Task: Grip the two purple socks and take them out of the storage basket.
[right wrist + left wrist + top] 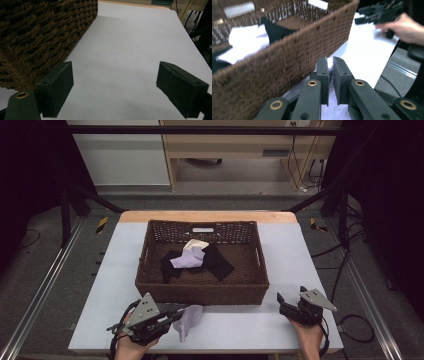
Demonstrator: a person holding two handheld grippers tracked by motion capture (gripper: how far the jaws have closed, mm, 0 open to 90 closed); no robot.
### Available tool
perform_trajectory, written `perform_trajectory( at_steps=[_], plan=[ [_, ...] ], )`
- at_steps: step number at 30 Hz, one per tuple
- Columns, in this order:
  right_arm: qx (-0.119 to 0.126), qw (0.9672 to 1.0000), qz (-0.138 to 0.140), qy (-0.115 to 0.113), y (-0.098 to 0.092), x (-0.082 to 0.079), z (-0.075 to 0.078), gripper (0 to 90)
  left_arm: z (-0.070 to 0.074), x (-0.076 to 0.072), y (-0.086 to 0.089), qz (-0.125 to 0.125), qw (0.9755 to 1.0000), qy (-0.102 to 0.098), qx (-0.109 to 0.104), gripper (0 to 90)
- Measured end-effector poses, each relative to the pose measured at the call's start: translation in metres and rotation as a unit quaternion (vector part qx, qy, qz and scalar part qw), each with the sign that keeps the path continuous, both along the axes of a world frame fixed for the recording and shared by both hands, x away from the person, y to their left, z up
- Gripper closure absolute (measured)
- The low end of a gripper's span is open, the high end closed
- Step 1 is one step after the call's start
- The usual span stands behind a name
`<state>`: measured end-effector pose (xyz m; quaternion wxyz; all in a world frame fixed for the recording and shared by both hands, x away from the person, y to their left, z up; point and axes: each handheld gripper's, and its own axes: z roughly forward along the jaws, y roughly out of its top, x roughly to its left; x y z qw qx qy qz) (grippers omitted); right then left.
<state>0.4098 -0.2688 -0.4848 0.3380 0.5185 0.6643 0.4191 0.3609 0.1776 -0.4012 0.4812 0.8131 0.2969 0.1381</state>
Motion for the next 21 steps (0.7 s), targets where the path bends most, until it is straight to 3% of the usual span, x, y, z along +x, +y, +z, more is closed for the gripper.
perform_trajectory(
  at_steps=[7,14,21],
  plan=[
    [-0.001,1.0,0.002,0.0,0.0,0.0,0.0,14.5,-0.033,0.016,-0.002,0.017,0.9984,0.048,0.024,82.6],
    [-0.001,1.0,0.002,-0.001,0.0,0.0,0.0,14.3,-0.047,0.023,-0.007,0.026,0.9961,0.061,0.059,79.0],
    [0.0,1.0,0.001,0.001,0.0,0.001,0.0,14.2,-0.049,0.025,-0.006,0.04,0.9948,0.069,0.063,65.7]
  ],
)
